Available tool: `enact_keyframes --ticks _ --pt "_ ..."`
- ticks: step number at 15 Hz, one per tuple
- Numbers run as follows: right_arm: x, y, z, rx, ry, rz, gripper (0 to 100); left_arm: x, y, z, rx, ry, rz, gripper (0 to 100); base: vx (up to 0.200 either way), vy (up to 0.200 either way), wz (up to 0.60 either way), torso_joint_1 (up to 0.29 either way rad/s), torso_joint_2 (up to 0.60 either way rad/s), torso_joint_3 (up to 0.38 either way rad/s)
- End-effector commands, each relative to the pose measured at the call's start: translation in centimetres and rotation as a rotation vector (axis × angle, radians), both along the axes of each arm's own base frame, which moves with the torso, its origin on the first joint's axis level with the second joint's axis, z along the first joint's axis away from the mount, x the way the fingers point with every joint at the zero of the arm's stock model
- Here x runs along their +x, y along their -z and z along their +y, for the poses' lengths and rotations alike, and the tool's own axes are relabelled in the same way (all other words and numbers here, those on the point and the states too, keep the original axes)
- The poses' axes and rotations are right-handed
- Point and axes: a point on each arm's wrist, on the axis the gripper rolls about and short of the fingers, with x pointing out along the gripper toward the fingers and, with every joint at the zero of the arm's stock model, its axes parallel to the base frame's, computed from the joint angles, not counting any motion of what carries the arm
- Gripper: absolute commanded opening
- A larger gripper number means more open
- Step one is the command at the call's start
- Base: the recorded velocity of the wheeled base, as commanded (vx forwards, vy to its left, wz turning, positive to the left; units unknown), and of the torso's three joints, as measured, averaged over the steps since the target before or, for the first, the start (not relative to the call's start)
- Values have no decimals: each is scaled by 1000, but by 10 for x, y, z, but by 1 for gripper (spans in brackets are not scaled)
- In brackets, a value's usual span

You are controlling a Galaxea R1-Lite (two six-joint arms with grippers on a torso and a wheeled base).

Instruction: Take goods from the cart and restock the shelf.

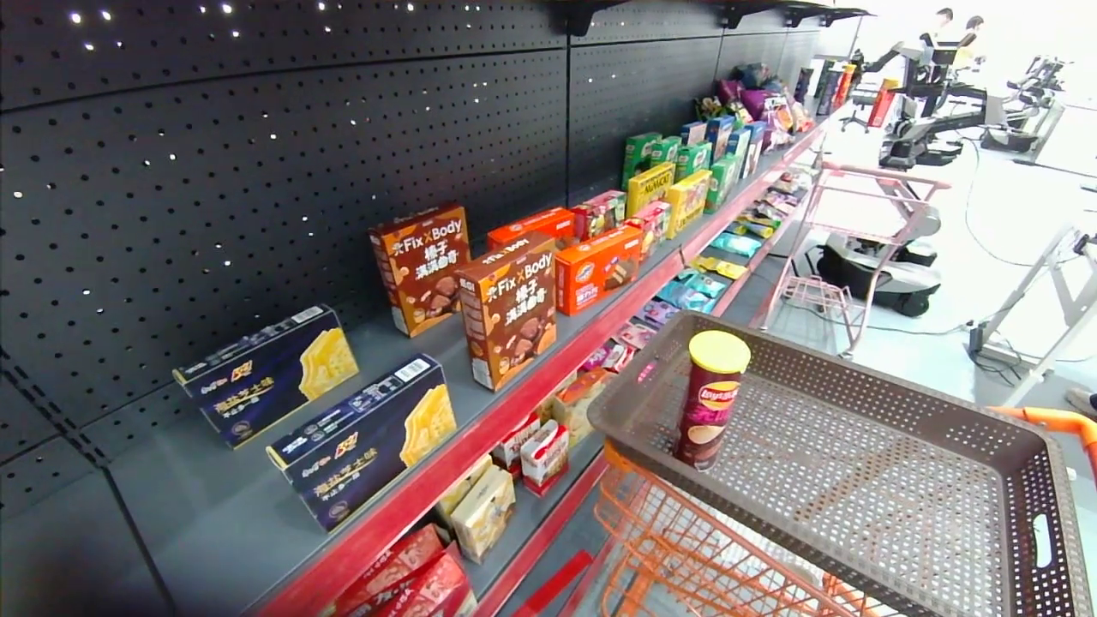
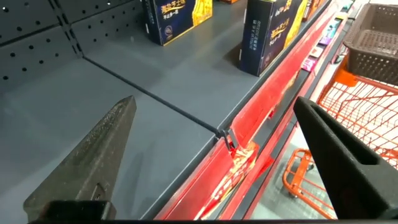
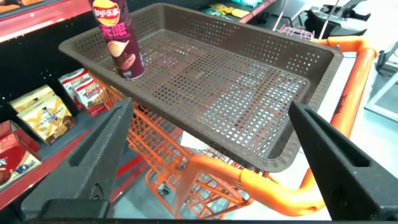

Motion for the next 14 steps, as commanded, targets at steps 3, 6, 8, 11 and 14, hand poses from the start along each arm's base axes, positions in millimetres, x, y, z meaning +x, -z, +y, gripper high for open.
enact_keyframes --ticks 3,6,8,11,14 --pt "0 0 0 1 1 -5 100 0 0 0 -2 0 1 100 0 0 400 0 6 3" --pt "0 0 1 6 -49 -5 100 0 0 0 0 0 1 100 0 0 0 0 0 0" --pt "0 0 1 -5 -68 0 100 0 0 0 -2 -2 1 100 0 0 0 0 0 0" --pt "-4 -17 2 9 -83 -57 100 0 0 0 -2 0 1 100 0 0 0 0 0 0" --pt "12 -84 2 107 -188 59 100 0 0 0 0 0 1 100 0 0 0 0 0 0"
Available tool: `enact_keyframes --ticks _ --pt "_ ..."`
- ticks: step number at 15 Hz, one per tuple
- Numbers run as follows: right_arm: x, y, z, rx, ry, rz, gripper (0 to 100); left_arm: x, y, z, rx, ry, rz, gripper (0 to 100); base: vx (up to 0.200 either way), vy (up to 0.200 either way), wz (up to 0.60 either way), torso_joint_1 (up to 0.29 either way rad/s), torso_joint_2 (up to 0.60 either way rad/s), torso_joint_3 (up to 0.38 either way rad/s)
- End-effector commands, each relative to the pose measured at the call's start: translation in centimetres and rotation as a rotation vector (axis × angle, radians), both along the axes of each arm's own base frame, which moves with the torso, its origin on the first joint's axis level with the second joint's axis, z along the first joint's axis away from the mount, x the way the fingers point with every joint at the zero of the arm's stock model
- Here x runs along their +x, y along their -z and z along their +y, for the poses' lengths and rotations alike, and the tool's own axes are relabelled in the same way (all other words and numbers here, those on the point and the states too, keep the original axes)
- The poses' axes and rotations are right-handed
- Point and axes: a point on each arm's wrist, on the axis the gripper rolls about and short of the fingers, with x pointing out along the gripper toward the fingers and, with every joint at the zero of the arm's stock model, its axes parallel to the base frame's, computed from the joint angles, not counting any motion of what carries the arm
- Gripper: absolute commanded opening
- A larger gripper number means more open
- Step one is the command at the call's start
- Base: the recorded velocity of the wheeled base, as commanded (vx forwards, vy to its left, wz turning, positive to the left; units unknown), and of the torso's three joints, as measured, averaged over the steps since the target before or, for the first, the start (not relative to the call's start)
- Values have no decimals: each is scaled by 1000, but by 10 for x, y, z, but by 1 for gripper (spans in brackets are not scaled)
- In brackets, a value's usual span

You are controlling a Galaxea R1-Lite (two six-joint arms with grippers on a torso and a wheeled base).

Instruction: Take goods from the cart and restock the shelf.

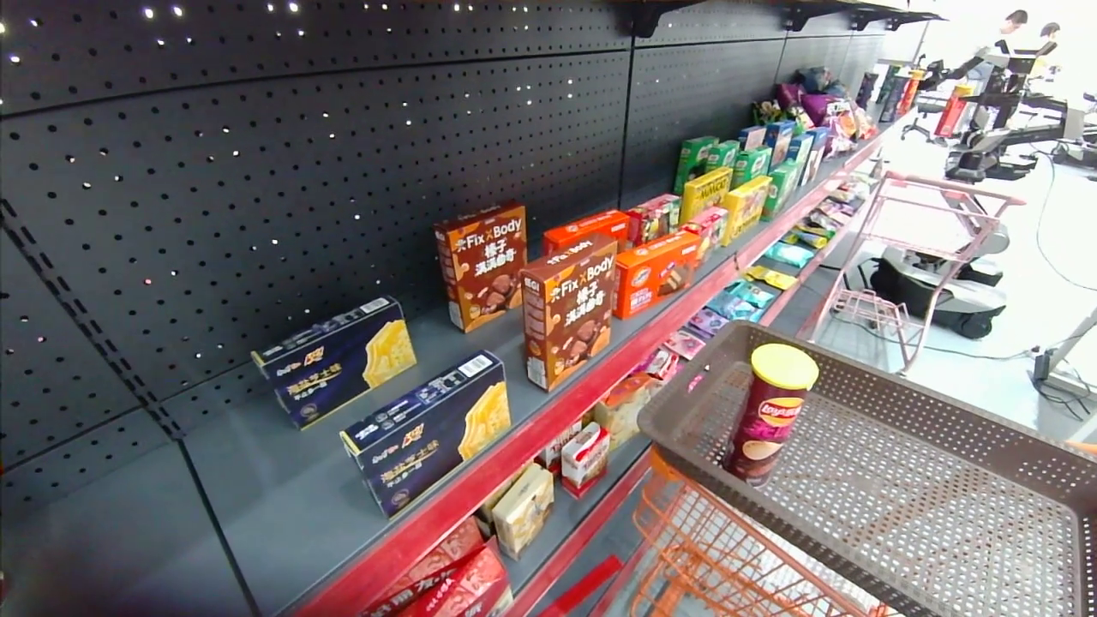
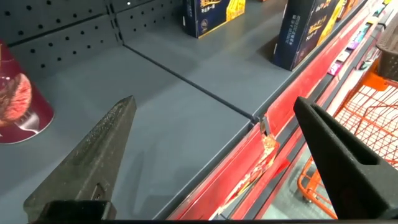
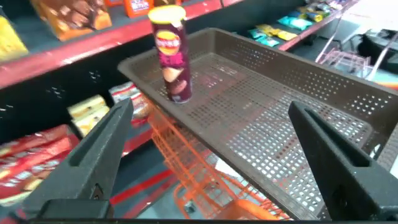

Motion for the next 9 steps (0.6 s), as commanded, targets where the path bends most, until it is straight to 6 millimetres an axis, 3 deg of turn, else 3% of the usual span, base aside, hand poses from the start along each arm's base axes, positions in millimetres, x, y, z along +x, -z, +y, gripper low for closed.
enact_keyframes --ticks 1,5,9 --pt "26 -47 1 84 -57 153 100 0 0 0 -1 -1 1 100 0 0 0 0 0 0" --pt "83 -65 -6 -2 278 269 100 0 0 0 -1 -1 1 100 0 0 0 0 0 0" --pt "129 -63 -9 -33 243 313 100 0 0 0 1 -1 1 100 0 0 0 0 0 0"
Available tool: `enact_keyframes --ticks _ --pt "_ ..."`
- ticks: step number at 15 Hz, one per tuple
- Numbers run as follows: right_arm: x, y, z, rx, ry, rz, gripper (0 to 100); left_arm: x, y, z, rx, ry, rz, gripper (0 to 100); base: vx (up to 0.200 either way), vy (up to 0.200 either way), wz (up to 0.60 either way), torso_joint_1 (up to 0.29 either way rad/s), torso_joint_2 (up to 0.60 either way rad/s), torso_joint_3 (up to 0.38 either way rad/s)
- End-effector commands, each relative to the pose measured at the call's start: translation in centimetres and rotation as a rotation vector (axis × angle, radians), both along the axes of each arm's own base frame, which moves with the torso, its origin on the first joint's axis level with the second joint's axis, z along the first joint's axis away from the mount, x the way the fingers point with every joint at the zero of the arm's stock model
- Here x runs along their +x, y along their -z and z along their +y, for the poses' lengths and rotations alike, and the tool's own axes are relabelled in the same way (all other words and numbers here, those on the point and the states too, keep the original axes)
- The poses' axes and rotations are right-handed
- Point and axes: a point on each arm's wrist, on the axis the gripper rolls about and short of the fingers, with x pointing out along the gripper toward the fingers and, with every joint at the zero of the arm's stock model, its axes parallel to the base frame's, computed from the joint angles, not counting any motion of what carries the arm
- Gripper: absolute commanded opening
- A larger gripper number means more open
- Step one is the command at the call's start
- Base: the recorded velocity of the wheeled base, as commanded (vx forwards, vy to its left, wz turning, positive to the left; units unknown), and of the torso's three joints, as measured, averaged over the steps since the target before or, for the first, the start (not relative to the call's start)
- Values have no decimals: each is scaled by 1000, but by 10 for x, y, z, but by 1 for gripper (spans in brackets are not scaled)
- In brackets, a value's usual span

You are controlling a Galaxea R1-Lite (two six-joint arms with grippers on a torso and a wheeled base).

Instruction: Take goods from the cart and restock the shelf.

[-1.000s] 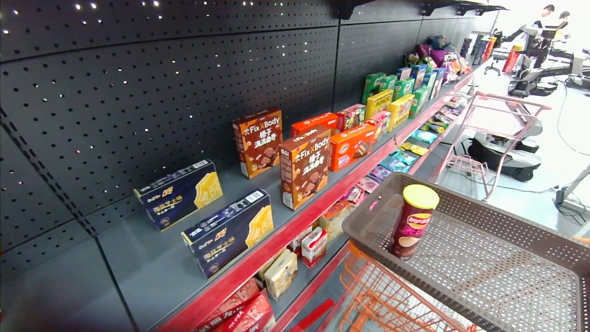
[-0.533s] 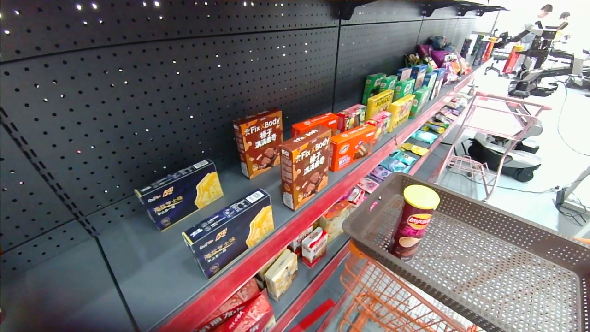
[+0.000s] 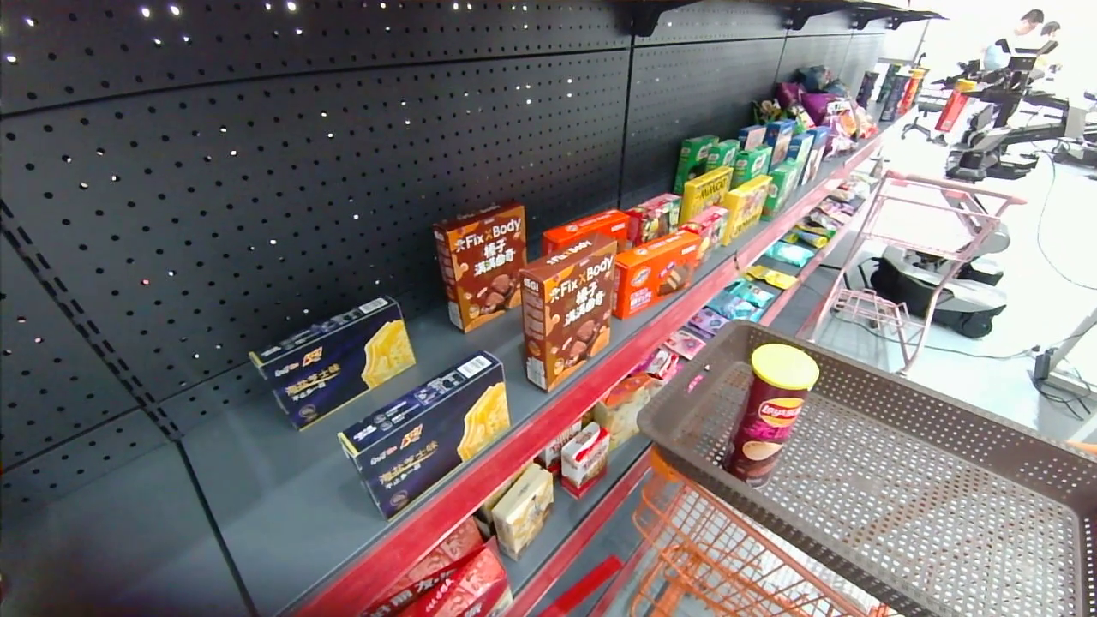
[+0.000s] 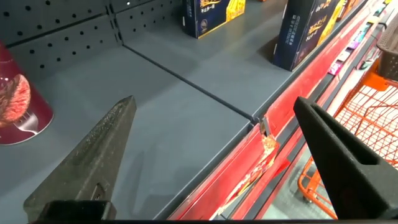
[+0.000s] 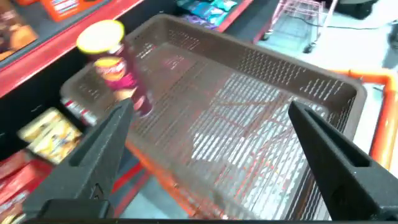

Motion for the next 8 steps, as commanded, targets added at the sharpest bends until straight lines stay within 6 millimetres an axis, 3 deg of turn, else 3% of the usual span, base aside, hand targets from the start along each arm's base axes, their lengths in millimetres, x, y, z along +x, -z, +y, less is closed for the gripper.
enact_keyframes --ticks 1,4,8 --pt "46 9 -4 -18 -32 133 100 0 0 0 -1 0 1 100 0 0 0 0 0 0" --pt "71 6 -8 27 -134 181 100 0 0 0 -1 0 1 100 0 0 0 0 0 0" --pt "93 26 -3 79 -274 287 100 0 0 0 -1 0 1 100 0 0 0 0 0 0"
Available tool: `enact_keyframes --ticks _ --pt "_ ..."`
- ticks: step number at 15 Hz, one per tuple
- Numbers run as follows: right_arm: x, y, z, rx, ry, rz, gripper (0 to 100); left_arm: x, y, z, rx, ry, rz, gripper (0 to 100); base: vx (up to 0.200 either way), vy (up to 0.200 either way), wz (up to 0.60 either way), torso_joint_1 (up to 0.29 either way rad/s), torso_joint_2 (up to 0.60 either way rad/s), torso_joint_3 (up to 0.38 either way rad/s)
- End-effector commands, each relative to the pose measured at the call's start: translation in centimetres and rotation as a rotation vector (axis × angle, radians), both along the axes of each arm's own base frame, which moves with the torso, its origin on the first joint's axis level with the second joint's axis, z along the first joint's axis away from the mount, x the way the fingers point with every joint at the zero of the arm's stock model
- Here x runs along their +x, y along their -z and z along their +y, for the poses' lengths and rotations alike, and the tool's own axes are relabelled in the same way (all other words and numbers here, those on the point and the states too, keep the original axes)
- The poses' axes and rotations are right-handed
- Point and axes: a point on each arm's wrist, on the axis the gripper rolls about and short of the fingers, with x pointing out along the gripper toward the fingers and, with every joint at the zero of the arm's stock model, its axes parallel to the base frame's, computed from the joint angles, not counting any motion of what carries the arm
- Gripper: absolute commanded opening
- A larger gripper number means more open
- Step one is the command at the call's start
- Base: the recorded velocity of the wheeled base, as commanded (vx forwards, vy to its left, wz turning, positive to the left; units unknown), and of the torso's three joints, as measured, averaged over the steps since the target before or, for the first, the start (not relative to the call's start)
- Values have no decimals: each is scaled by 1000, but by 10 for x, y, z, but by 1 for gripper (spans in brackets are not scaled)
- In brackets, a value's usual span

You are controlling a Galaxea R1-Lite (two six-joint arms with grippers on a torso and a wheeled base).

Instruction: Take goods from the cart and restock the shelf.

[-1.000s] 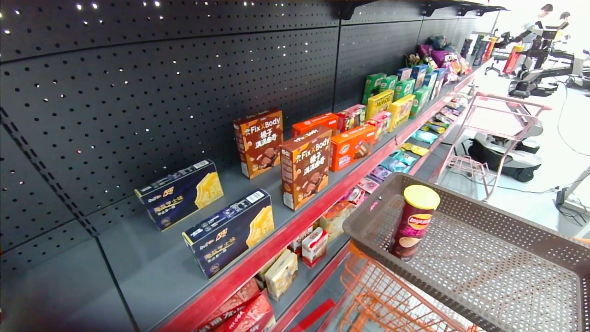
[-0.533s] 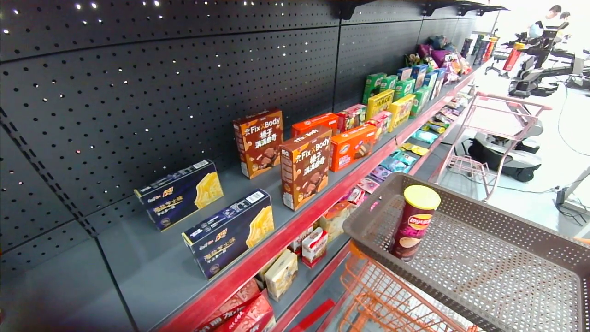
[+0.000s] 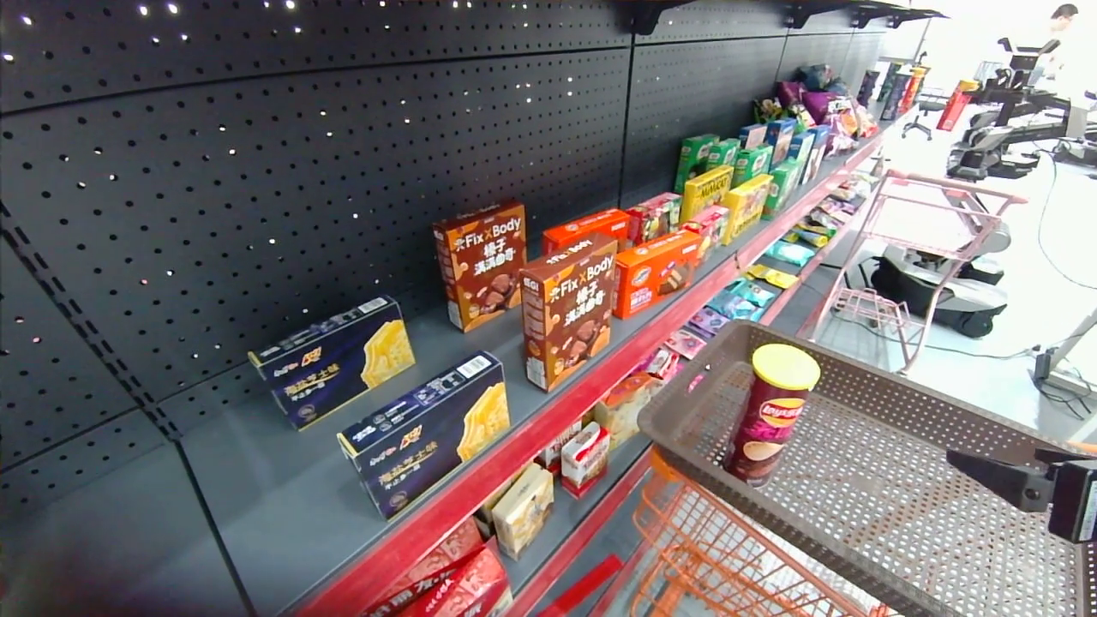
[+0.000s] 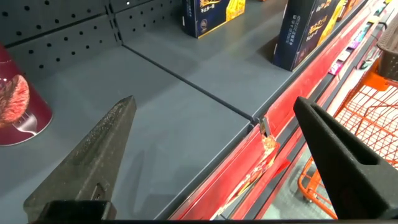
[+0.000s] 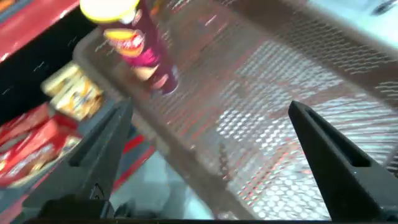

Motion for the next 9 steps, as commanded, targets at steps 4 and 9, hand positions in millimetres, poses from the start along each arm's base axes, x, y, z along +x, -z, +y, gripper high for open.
enact_keyframes --ticks 4,9 --pt "44 17 1 -19 -187 -21 100 0 0 0 0 0 1 100 0 0 0 0 0 0" --pt "69 39 3 -11 -348 -4 100 0 0 0 1 0 1 100 0 0 0 0 0 0"
